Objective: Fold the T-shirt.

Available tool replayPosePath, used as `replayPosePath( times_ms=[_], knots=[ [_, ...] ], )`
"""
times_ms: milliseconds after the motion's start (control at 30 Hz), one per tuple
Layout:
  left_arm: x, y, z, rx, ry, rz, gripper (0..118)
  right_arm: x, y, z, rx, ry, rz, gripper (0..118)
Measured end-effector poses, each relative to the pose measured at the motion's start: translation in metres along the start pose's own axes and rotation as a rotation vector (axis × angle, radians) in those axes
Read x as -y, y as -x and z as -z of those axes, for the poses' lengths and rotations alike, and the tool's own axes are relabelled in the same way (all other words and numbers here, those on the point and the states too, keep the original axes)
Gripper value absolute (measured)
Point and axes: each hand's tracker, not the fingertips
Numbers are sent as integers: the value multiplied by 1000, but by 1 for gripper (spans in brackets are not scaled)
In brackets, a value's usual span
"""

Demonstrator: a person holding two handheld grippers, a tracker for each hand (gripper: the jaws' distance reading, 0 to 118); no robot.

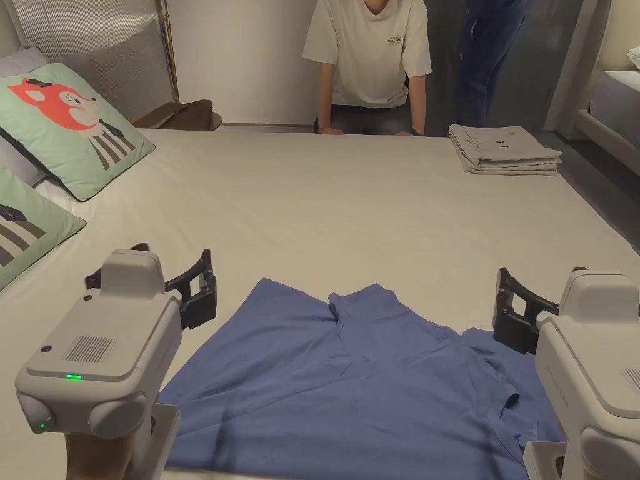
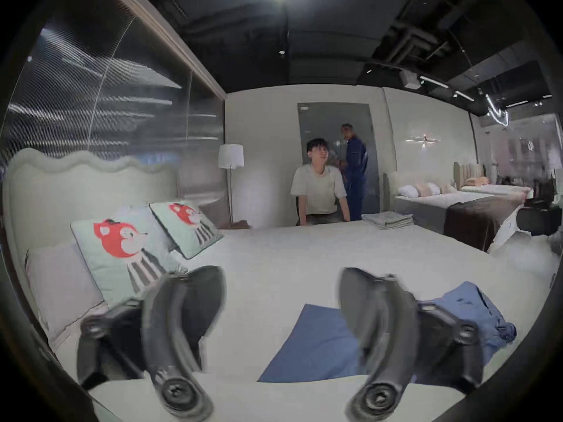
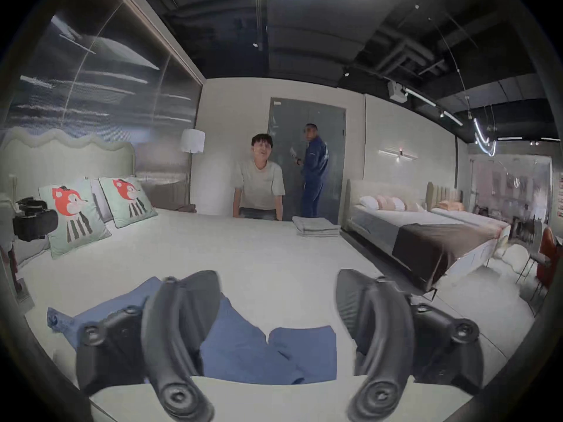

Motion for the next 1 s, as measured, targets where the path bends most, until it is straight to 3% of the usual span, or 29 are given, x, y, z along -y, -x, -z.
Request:
replayPosePath(
  times_ms=[100, 133, 167, 533, 933, 967, 1000],
  knots=[
    [4, -5, 1, 6, 1, 15, 0, -1, 5, 0, 2, -18, -10, 22],
    [6, -2, 7, 11, 6, 13, 0, -1, 6, 0, 4, -24, -15, 5],
    [6, 0, 9, 31, 14, 5, 0, -1, 7, -1, 6, -30, -22, 0],
    [17, 2, 16, 14, 56, 16, 0, -3, 14, 1, 14, -54, -47, 0],
    [78, 71, 2, -21, 419, -114, 0, 4, 19, 8, -19, -18, -51, 0],
    [85, 78, -1, -41, 451, -138, 5, 5, 20, 9, -22, -15, -54, 0],
    [92, 85, -2, -49, 502, -153, 20, 6, 21, 10, -25, -14, -56, 0]
  ],
)
